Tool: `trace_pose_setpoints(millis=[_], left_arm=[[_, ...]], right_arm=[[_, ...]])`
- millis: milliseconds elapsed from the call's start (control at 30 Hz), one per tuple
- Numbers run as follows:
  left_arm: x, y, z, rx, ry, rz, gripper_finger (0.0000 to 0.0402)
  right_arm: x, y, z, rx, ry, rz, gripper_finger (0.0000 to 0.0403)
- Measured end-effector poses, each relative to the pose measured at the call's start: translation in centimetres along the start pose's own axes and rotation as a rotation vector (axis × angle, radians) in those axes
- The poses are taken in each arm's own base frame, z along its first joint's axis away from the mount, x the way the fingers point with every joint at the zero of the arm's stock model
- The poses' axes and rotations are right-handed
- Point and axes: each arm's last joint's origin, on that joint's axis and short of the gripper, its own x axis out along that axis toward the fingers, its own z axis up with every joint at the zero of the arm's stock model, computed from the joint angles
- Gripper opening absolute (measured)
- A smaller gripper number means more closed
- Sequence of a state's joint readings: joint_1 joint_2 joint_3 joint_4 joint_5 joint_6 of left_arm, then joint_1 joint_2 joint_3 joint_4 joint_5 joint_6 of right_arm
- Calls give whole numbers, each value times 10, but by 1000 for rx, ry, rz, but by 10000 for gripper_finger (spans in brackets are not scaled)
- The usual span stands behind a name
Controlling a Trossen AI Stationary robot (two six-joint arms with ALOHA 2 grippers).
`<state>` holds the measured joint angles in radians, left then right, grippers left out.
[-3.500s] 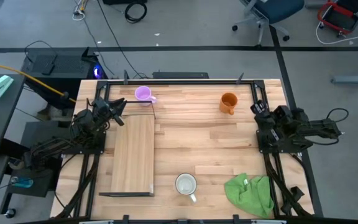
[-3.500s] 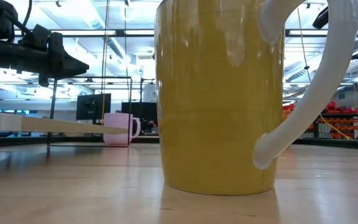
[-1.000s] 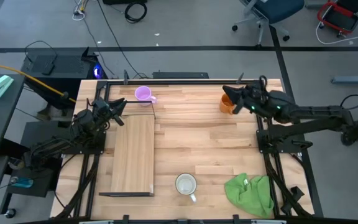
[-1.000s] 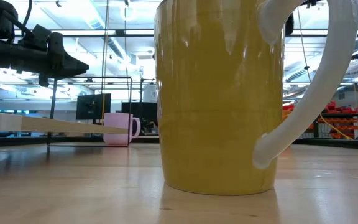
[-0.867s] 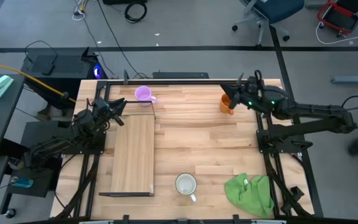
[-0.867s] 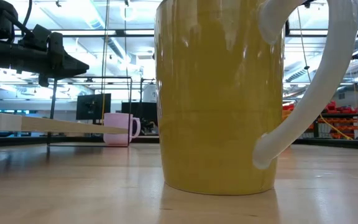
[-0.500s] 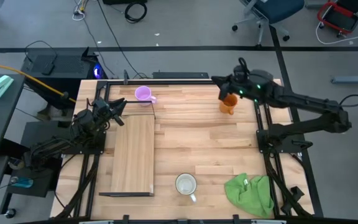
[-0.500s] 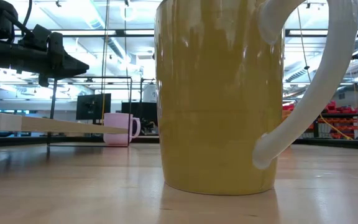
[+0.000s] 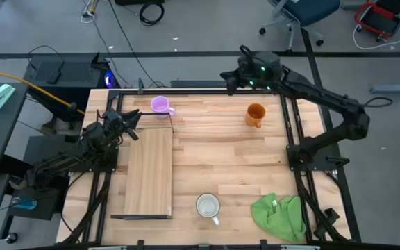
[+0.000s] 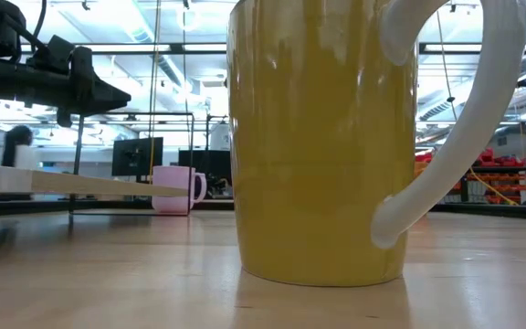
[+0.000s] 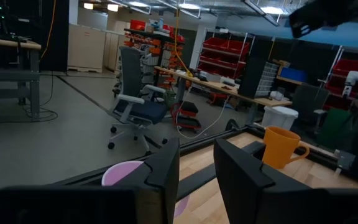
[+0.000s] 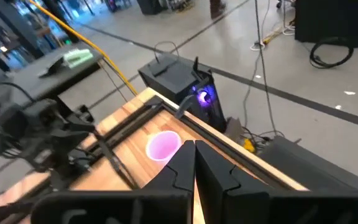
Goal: Stack small to large cups/mugs on shelf
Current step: Move the pink mug to the right side of the shelf
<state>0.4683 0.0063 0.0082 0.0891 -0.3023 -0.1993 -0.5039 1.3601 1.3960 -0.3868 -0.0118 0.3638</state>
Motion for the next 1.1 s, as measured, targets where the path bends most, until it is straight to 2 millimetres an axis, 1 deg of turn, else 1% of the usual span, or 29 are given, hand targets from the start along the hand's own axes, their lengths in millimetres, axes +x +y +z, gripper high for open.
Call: trace_pose_setpoints(millis=[133,233,300,367,467,567,633,767,933,1033,1100], left_arm=[[-1,-1,6,-45,-21,-10,107],[-3,-6,25,-47,-82,-80,107],[-6,-9,36,-12,-105,-132,107],[-9,-12,52,13,-146,-166,107],[-17,-15,79,39,-227,-172,106],[-20,-19,105,63,-262,-173,101],[-19,-23,123,81,-242,-167,97],[-2,-32,148,142,-83,-101,88],[34,-39,178,216,136,49,85],[57,-39,196,229,252,138,86],[72,-34,205,244,353,209,85]], right_arm=[[14,-7,5,-13,53,-31,18],[22,-10,2,-11,88,-32,18],[26,-11,-1,-11,118,-31,18],[28,-12,-4,-25,144,-37,18],[28,-11,-7,-49,164,-37,18],[28,-12,-8,-60,182,-41,18],[28,-12,-10,-60,194,-45,18],[27,-13,-13,-58,230,-58,18],[26,-12,-19,-59,286,-68,18],[25,-6,-24,-69,315,-56,18],[25,0,-27,-80,329,-42,18]])
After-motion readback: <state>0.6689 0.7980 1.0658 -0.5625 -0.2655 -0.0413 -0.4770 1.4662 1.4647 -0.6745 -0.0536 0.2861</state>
